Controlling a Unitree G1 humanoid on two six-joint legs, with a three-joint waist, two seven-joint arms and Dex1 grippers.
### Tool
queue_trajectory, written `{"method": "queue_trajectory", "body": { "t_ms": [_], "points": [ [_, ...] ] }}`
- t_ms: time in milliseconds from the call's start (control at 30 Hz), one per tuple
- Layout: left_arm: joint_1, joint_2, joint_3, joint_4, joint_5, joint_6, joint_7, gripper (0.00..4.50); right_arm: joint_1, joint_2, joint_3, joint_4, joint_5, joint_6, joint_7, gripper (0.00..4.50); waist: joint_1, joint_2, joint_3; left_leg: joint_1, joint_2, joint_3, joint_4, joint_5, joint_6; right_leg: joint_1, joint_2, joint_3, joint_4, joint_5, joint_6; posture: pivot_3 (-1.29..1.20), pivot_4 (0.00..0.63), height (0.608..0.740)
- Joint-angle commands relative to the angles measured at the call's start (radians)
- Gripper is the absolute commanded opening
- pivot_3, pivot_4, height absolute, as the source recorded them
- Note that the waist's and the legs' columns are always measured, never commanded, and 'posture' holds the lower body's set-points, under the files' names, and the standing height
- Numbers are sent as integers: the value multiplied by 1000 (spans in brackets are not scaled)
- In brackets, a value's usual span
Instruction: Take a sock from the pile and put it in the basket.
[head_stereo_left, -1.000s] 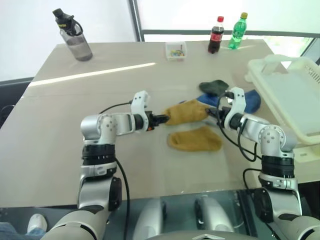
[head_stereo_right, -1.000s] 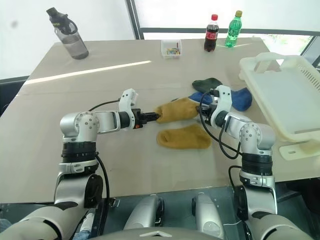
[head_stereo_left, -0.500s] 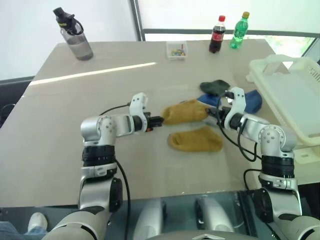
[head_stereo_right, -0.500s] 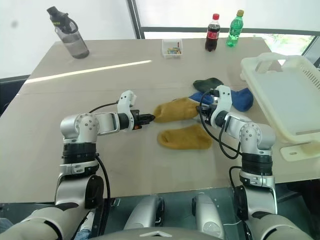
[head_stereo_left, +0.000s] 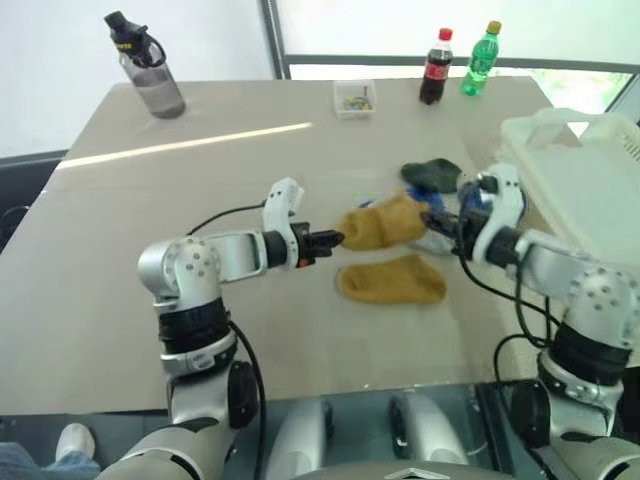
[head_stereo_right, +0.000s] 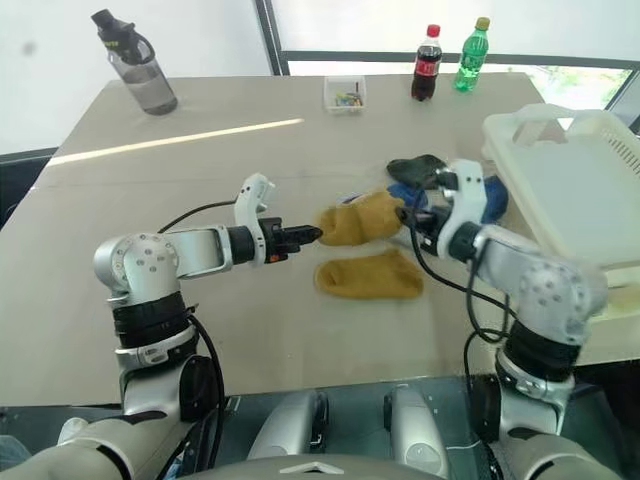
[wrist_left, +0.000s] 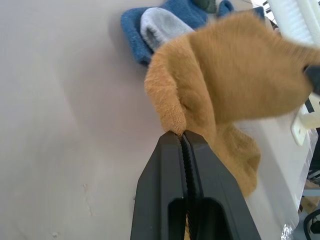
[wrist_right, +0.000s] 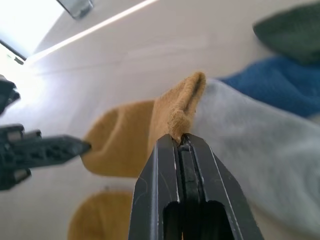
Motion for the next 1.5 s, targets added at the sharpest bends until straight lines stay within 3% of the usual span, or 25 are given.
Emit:
{"method": "queue_trajectory", "body": {
  "t_ms": [33, 300, 567, 867, 1167, 1500],
  "points": [
    [29, 20, 5, -67, -108, 3, 42, 67, 17, -24, -63, -96, 56, 61, -8, 0, -2, 0, 0, 0, 0, 0, 0, 0, 0, 0, 0, 0, 0, 0, 0, 0, 150, 740],
    [149, 73, 6, -133, -425, 3, 208, 67, 158, -79, -125, -158, 236, 62, -81, 0, -3, 0, 0, 1, 1, 0, 0, 0, 0, 0, 1, 1, 0, 0, 0, 0, 150, 740],
    [212, 103, -6, -129, -729, -15, 458, 67, 211, -88, -101, -157, 368, 62, -197, 0, -1, -1, 0, 2, 1, 0, 0, 0, 0, 1, 1, 2, -1, 0, 0, 0, 150, 740],
    [326, 335, -248, -183, -1195, -391, 828, 67, 230, -48, -35, -130, 394, 46, -296, 0, 3, -1, 0, 1, 2, -1, -1, 0, 0, 1, 0, 3, -3, -1, -1, 0, 150, 740],
    [361, 444, -374, -226, -1242, -577, 843, 67, 234, -75, -22, -99, 397, 31, -323, 0, 4, -1, 0, 0, 1, 2, -2, 0, 0, 1, 0, 2, -9, -3, -4, 0, 150, 740],
    [355, 491, -453, -211, -1242, -624, 804, 67, 262, -134, -37, -96, 456, 1, -345, 0, 3, -1, 0, -2, 1, 3, -2, 0, 0, 1, 0, 0, -10, -3, -4, 0, 150, 740]
  ]
}}
